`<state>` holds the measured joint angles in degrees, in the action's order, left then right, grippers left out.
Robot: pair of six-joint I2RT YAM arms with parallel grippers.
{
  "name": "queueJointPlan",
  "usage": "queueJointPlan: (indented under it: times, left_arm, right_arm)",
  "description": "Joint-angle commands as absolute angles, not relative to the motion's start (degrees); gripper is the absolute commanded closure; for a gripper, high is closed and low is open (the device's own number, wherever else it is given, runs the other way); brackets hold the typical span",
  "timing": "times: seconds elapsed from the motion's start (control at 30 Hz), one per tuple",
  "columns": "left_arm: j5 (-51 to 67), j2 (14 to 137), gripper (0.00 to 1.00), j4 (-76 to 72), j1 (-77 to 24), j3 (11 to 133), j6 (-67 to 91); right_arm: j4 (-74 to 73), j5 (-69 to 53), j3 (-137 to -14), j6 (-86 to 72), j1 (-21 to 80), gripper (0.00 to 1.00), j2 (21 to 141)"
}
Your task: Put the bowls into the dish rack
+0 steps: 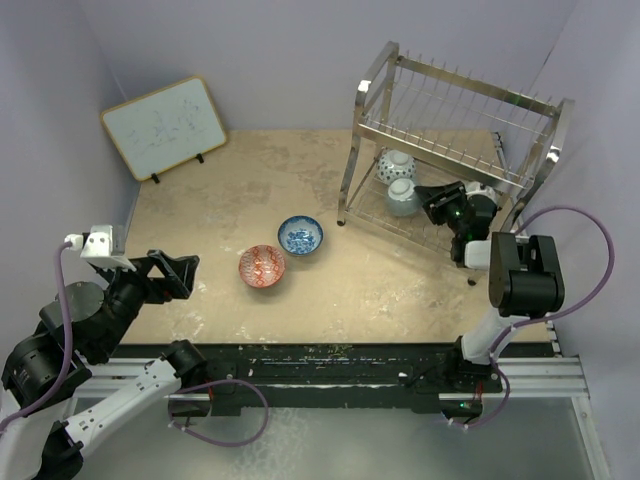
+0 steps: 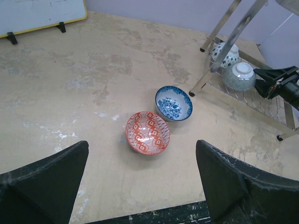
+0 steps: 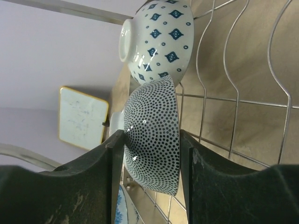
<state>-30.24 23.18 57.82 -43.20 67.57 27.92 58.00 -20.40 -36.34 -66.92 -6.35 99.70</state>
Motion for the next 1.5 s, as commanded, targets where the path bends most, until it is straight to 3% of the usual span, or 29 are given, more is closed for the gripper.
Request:
queueJointPlan:
  times: [0.0, 0.23, 0.27, 0.3, 0.37, 0.47, 0.97, 1.47]
  left_arm:
    - [-29.67, 23.36, 0.01, 55.2, -43.42, 67.24, 27.99]
    - [-29.53, 23.35, 0.01, 54.94, -43.42, 67.02, 28.08]
    - [-29.55, 23.31, 0.01, 54.89, -43.42, 66.96, 28.12]
    - [-29.56, 23.3, 0.01, 54.89, -43.42, 66.89, 28.07]
    - [-29.45, 23.29, 0.01, 54.76, -43.37, 66.8, 28.1]
    - [-29.42, 23.21, 0.01, 54.76, -43.42, 66.8, 28.08]
    - [-28.76, 24.37, 0.01, 52.96, -43.37, 65.7, 27.84]
    - [-29.35, 22.65, 0.01, 53.91, -43.42, 64.51, 28.37]
  right_arm:
    - [51.38, -15.86, -37.11, -61.81, -7.12, 0.49, 95.1]
    - [40.52, -11.05, -40.58, -55.56, -7.12, 0.4, 92.3]
    - [39.73, -10.67, -40.87, -55.03, -7.12, 0.36, 92.29]
    - [39.19, -10.44, -41.06, -54.47, -7.12, 0.25, 92.35]
    - [38.65, -10.25, -41.13, -53.84, -7.16, 0.18, 92.55]
    - [38.26, -9.81, -41.05, -53.28, -7.12, 0.01, 92.28]
    - [27.03, -6.61, -43.6, -42.48, -2.02, 0.01, 80.5]
    - [30.03, -13.74, -42.53, -38.76, 7.78, 0.15, 81.59]
